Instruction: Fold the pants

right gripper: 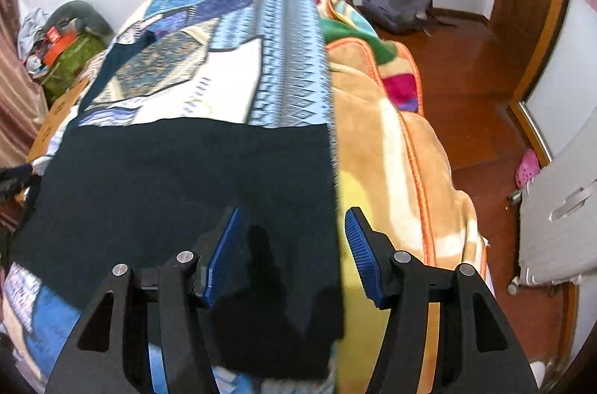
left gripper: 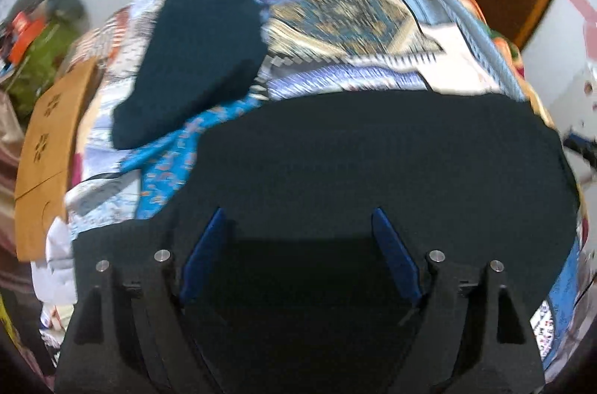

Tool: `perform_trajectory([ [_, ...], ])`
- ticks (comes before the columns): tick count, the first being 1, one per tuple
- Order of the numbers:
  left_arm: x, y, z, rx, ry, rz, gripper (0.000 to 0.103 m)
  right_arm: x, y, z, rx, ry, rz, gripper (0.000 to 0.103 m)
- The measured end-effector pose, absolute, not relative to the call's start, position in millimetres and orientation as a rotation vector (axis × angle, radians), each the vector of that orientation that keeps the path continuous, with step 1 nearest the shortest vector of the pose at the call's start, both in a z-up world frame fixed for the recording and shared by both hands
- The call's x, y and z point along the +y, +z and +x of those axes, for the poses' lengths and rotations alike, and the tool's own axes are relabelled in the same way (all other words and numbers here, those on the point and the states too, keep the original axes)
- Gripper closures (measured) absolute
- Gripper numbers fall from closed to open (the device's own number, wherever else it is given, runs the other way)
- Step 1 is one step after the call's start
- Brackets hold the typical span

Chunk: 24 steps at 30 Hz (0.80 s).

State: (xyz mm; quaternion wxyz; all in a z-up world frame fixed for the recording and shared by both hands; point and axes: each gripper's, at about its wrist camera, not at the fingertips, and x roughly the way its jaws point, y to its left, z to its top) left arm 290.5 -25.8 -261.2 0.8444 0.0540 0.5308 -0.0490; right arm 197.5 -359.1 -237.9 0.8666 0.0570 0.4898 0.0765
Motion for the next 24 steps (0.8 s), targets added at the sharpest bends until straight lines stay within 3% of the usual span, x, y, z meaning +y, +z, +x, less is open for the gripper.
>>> perform_trajectory([
  [2,-32,-261,291,1.092,-0.099,0.131,0.02,-362,-247,207,1.031,0.158,0.136,0.051],
  [4,-35,-261,294,1.098,-0.106,0.141,0.019,-362,-254,214,1.051,0.16,0.147,0.06],
  [6,-32,-262,297,1.107,-0.108,0.125,0.019,-361,-262,218,1.067,0.166,0.157,0.08],
  [11,-29,-264,297,1.101,-0.105,0.101,0.016,-356,-258,211,1.008,0.15,0.113,0.098],
  [17,-30,-265,295,1.084,-0.087,0.099,0.012,-359,-227,207,0.86,0.099,0.041,0.099],
  [24,-29,-266,292,1.075,-0.065,0.09,0.011,-354,-264,238,0.99,0.062,0.019,0.099],
])
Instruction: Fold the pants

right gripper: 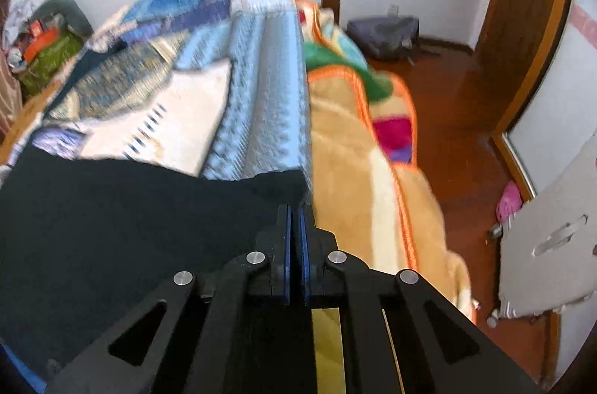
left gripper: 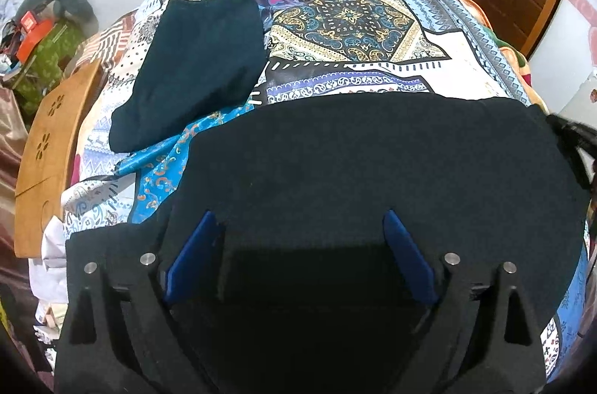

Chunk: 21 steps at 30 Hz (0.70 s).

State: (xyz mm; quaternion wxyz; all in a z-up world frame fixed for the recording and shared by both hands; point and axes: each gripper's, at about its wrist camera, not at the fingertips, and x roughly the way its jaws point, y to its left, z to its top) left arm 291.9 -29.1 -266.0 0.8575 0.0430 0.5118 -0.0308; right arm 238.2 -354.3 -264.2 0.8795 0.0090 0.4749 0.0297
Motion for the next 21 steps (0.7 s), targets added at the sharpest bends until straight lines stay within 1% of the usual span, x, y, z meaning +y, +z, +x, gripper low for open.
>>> perform_trajectory([
  [3,-34,-263,289,1.079,-0.063,0.121,0.011,-367,-275,238,1.06,0.016,0.055,0.099],
  [7,-51,-259,287,1.067,-0.082,0.207,0.011,-389,-254,214,1.044,0.022,0.166,0.098],
  [8,-55,-259,287,1.069,-0.091,0.219,0.011,-393,-246,206,1.034,0.021,0.172,0.094],
  [9,-61,-258,289,1.075,-0.106,0.23,0.011,-394,-241,199,1.027,0.023,0.178,0.084],
  [10,-67,-258,291,1.08,-0.119,0.242,0.011,-395,-233,189,1.008,0.035,0.197,0.078],
  [11,-74,-258,293,1.081,-0.13,0.26,0.011,-396,-227,180,0.994,0.049,0.213,0.063],
  [12,-82,-258,295,1.078,-0.142,0.281,0.011,-396,-222,172,0.98,0.065,0.23,0.052],
  [13,-92,-258,298,1.079,-0.157,0.307,0.011,-394,-217,160,0.967,0.086,0.245,0.049],
  [15,-109,-260,303,1.09,-0.188,0.338,0.011,-387,-213,143,0.968,0.124,0.273,0.048],
  [21,-164,-271,323,1.164,-0.327,0.364,0.011,-360,-230,119,1.014,0.204,0.389,0.048],
])
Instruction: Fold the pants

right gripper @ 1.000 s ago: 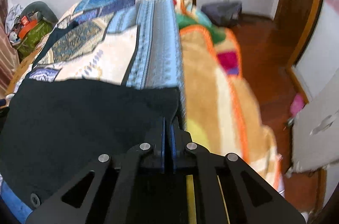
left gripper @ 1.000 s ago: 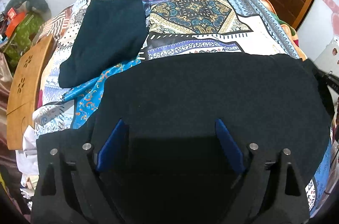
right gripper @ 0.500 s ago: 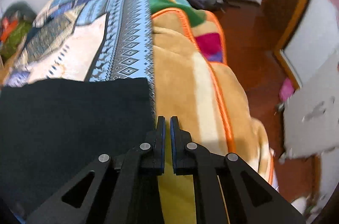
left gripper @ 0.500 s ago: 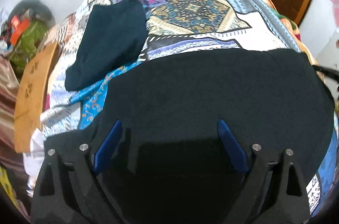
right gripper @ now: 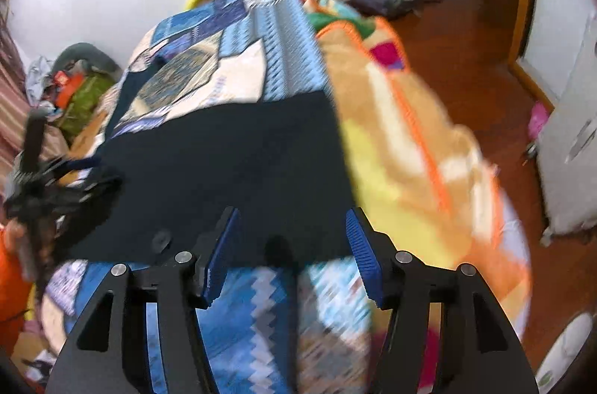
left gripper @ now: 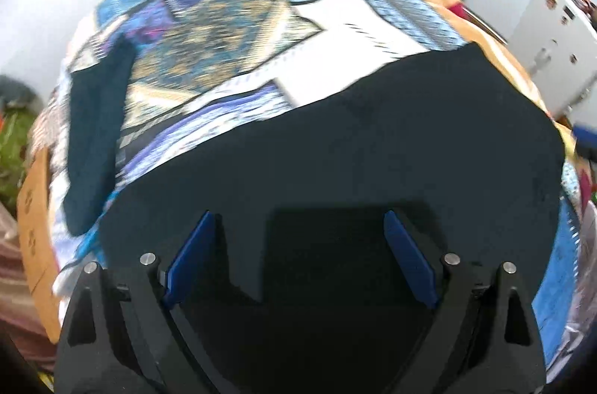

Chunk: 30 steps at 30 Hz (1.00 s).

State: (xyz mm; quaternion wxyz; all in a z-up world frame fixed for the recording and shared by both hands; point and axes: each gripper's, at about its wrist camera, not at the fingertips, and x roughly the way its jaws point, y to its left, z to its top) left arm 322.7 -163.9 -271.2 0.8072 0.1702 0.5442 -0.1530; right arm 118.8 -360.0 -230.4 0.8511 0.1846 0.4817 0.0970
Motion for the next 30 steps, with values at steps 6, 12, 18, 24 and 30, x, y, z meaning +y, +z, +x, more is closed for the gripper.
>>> perform_trajectory([
  [6,-205,-278,329,1.18,-0.383,0.365,0.011,-360,-263,116,1.037,0.197,0.597,0.048],
  [12,-236,-284,333,1.191,-0.435,0.346,0.011,-371,-273,127,0.956,0.155,0.705,0.049],
  [18,-247,-277,341,1.192,-0.455,0.281,0.011,-371,-267,139,0.926,0.094,0.682,0.091],
  [24,-228,-235,326,1.054,-0.417,0.269,0.011,-366,-220,148,0.809,0.134,0.586,0.095],
  [30,-176,-171,305,0.898,-0.363,0.183,0.011,-347,-162,166,0.679,0.213,0.536,0.095],
])
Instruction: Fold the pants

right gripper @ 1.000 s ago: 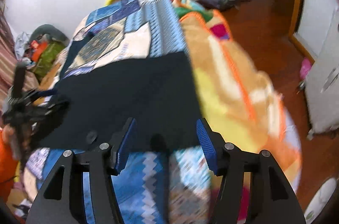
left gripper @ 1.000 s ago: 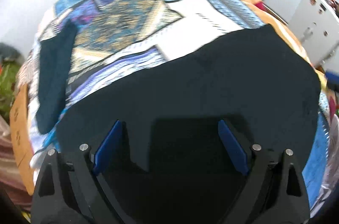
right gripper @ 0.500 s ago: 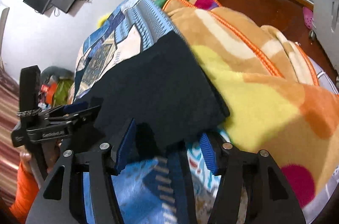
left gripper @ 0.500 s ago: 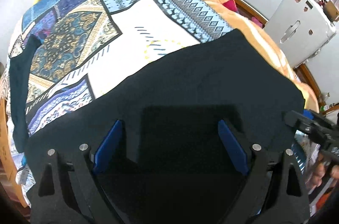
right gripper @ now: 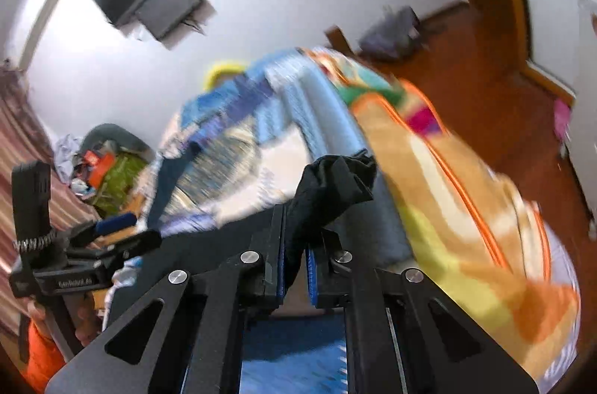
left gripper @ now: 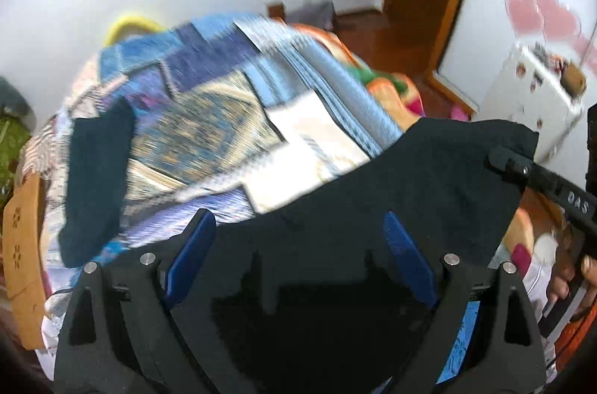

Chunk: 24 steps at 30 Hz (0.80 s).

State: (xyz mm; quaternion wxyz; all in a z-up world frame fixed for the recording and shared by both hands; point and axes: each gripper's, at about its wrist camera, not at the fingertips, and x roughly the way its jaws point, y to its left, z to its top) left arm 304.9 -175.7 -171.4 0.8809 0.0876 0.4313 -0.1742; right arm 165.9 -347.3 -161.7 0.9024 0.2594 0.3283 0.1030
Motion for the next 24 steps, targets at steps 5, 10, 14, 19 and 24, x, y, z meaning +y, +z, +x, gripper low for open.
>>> perform_trajectory([
  [5,-119,-134,287,0.809,-0.303,0.101,0.009,-315,-118,182,0.604,0.291,0.476,0.095],
  [10,-61,-111,261,0.72,-0.206,0.065,0.008,-269,-88,195,0.57,0.382,0.398,0.095],
  [14,-15,-106,244,0.688,-0.13,0.033,0.008,-226,-76,204,0.57,0.475,0.349,0.095],
  [19,38,-112,224,0.678,-0.023,-0.008,0.008,-158,-81,210,0.614,0.618,0.283,0.095],
  [24,80,-130,207,0.714,0.069,-0.05,0.008,-93,-107,210,0.719,0.761,0.241,0.095],
])
